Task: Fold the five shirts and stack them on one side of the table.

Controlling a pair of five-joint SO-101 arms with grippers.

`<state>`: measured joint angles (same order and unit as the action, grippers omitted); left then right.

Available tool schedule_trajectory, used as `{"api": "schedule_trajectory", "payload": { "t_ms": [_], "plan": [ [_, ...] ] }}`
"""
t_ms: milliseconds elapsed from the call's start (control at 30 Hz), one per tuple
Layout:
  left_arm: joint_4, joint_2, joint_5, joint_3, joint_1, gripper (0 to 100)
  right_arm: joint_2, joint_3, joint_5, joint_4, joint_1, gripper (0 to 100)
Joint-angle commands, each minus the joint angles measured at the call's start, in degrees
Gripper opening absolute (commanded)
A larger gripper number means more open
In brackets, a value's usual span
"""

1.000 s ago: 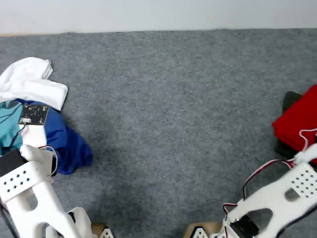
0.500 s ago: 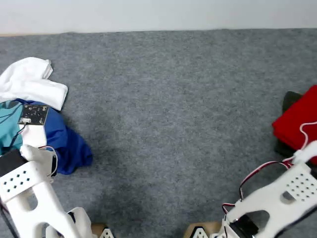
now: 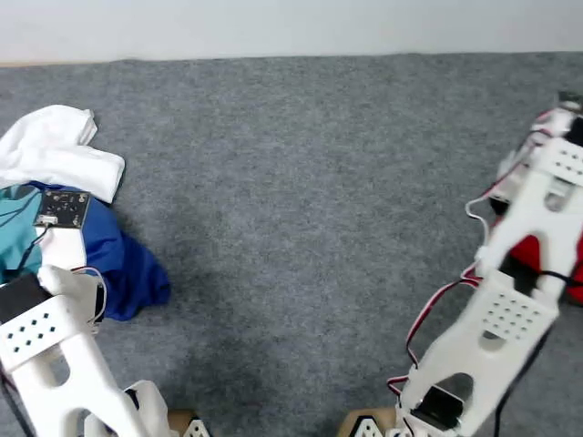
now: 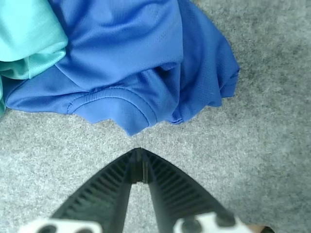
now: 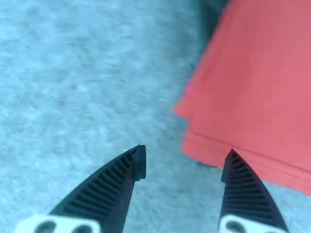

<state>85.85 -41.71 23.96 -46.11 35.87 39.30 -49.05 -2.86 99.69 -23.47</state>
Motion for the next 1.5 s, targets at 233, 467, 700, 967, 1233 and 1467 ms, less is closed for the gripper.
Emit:
{"api": "schedule_trajectory", "payload": {
  "t_ms": [233,467,700,967,1233,1467],
  "plan": [
    [-0.53,-1.23,0.35,0.48,-0.09,0,5.05,-0.62,0.97,-4.26,2.15,26.2],
    [-0.53,-1.23,0.35,0.40,-0.09,0,7.25,-2.20,0.88,-3.74,1.98,26.2],
    [-0.53,-1.23,0.35,0.40,-0.09,0,4.88,-5.71,0.79,-3.65,1.80,26.2],
    [-0.88,-1.23,0.35,0.40,-0.09,0,5.85,-5.63,0.70,-5.05,-0.66,26.2],
    [-0.88,-1.23,0.35,0.40,-0.09,0,12.00,-5.63,0.70,-9.63,-0.75,20.4],
    [-0.62,-1.23,0.35,0.40,-0.09,0,13.67,-5.71,-3.08,-11.12,-2.24,10.6]
  ]
}}
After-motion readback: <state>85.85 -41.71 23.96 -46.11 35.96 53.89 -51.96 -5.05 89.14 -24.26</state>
